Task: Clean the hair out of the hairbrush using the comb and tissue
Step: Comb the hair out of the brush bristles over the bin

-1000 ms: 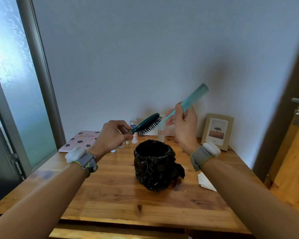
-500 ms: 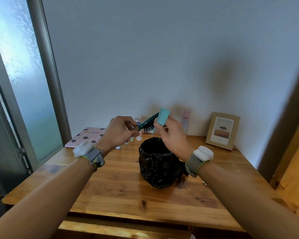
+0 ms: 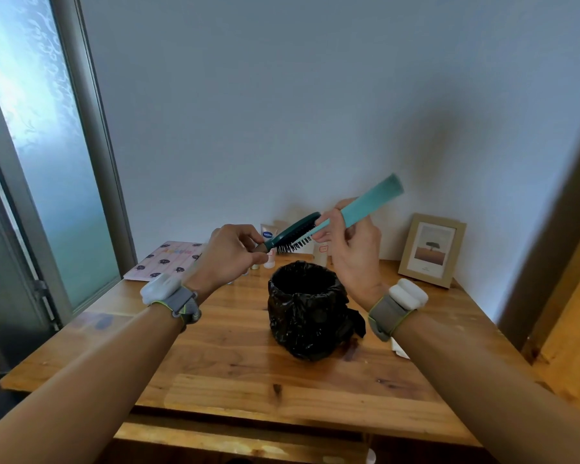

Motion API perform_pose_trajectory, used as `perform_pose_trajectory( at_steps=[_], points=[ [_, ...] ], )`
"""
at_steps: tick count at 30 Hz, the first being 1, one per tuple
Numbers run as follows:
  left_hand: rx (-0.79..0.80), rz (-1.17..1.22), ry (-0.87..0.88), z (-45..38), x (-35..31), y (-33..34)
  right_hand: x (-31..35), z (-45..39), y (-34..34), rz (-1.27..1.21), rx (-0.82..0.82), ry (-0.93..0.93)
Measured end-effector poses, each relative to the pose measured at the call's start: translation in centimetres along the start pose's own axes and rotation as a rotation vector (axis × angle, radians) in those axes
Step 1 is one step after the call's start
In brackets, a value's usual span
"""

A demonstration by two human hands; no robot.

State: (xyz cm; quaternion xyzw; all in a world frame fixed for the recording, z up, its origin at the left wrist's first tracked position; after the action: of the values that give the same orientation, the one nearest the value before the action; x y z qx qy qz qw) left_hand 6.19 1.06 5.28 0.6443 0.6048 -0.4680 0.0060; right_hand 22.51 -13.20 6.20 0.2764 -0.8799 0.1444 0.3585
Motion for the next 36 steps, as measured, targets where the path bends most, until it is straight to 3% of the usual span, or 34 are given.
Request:
perform_pose_trajectory(
  at_steps=[12,15,18,24,31,36],
  points=[
    [-0.020,-0.035,0.042,0.1,-0.9,0.0,-1.5,1.1,1.0,0.325,0.236,-0.021],
    [-0.023,-0.030,0.042,0.3,-0.7,-0.3,-1.6,0.8,0.1,0.271,0.185,0.085],
    [-0.019,-0.049,0.059,0.5,-0.4,-0.3,-1.1,0.2,-1.0,0.064,0.088,0.186],
    [-0.013,-0.036,0.073,0.6,-0.2,0.1,0.8,-1.0,-1.8,-0.164,-0.132,0.083],
    [-0.031,0.028,0.102,0.7,-0.7,0.0,-0.2,-0.1,-0.6,-0.009,-0.018,0.139],
    [-0.026,0.013,0.110,0.4,-1.1,0.0,-1.1,0.0,-0.3,0.046,-0.038,0.181]
  ],
)
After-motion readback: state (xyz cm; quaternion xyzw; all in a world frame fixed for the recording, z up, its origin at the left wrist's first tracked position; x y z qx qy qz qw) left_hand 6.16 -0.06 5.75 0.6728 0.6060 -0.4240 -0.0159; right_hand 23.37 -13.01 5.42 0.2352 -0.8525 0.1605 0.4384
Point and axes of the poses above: each hand's wrist, its own z-axis away from the middle knuckle, its own y-axis out of the palm, x = y × z, the point moved 1 cm from there along -z, towards the middle knuckle, and after that the axes turned 11 degrees about y, right-handed, at the moved point
